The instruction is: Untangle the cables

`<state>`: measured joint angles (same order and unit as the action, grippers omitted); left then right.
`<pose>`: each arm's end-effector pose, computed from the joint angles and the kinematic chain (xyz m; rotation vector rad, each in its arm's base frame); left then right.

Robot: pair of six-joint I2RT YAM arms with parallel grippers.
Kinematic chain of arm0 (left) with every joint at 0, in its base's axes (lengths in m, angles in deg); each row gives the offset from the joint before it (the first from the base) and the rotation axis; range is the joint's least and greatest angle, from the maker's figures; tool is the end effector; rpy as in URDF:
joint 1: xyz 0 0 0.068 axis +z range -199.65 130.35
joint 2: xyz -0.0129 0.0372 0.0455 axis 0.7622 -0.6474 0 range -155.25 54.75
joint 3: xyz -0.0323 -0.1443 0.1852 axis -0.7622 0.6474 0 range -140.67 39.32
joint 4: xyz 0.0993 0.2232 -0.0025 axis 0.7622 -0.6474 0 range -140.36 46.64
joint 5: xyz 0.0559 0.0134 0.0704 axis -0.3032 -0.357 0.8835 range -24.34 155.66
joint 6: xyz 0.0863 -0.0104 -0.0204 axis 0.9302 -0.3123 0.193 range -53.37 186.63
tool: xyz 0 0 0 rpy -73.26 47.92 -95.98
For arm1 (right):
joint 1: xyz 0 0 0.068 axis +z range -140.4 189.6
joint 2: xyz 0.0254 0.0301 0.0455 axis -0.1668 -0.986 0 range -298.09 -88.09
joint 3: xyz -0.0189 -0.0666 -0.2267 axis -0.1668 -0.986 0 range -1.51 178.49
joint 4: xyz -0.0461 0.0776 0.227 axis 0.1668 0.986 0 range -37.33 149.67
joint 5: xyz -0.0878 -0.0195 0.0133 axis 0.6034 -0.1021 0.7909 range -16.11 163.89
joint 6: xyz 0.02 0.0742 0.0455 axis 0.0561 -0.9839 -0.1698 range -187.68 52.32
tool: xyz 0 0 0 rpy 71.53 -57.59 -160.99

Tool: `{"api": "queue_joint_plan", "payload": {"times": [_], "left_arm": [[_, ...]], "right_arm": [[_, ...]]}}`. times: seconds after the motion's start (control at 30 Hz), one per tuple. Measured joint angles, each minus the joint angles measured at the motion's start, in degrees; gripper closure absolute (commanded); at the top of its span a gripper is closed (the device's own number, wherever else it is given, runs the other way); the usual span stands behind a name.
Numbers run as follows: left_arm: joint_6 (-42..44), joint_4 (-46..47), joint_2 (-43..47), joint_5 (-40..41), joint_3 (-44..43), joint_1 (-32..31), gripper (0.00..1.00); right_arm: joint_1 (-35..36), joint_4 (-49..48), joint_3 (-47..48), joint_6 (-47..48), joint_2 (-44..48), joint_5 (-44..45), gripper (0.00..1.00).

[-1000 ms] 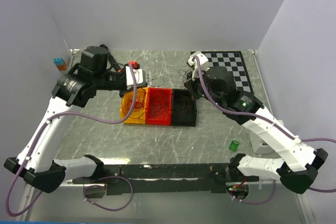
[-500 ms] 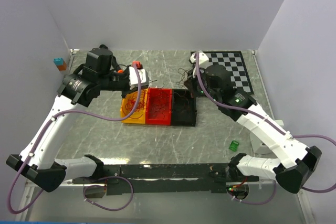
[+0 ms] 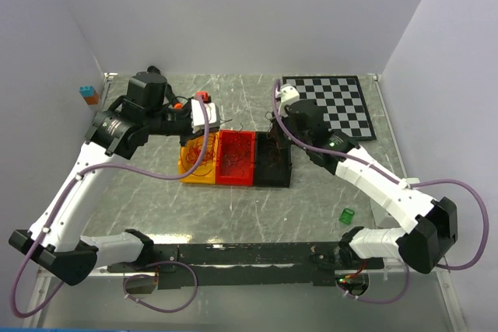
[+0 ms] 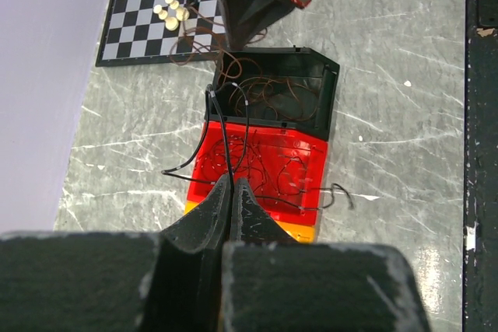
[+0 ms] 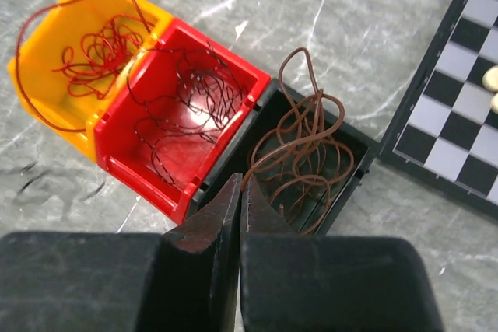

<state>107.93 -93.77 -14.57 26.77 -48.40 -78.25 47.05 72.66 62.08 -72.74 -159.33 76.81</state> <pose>0.1967 -0.1641 0.3820 1.4712 1.4198 -0.5810 0.2530 0.1888 0.2863 -0.5486 2.0037 0.4063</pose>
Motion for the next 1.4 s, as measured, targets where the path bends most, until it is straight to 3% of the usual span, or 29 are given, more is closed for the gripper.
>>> {"api": "queue_joint_plan", "payload": {"times": [0.57,0.6,0.67,0.8,0.87,1.07,1.4], "left_arm": [[-7.6,11.4,0.3,4.0,6.1,0.0,0.99],[-8.0,12.7,0.2,4.6,6.4,0.0,0.99],[-8.7,14.8,0.0,5.9,7.2,0.0,0.99],[-10.4,18.5,-2.0,8.6,8.5,0.0,0.99],[-10.9,19.7,-3.8,9.7,8.9,0.0,0.99],[-12.3,22.4,-8.1,11.9,11.3,0.0,0.99],[-12.9,26.6,-11.6,12.4,12.7,0.0,0.98]], "right_arm": [[-0.1,-2.3,-10.1,-15.4,-10.7,-0.2,1.0],[-0.1,-2.3,-10.0,-16.0,-11.2,-0.2,0.97],[-0.1,-2.3,-10.0,-17.0,-11.7,0.2,0.82],[-0.2,-2.3,-9.8,-18.8,-11.7,1.1,0.37],[-0.4,-2.2,-9.4,-19.5,-11.7,0.9,0.29],[-0.6,-1.7,-9.4,-20.5,-8.4,-0.6,0.27],[-0.7,-1.5,-9.7,-21.6,8.6,-0.8,0.3]]}}
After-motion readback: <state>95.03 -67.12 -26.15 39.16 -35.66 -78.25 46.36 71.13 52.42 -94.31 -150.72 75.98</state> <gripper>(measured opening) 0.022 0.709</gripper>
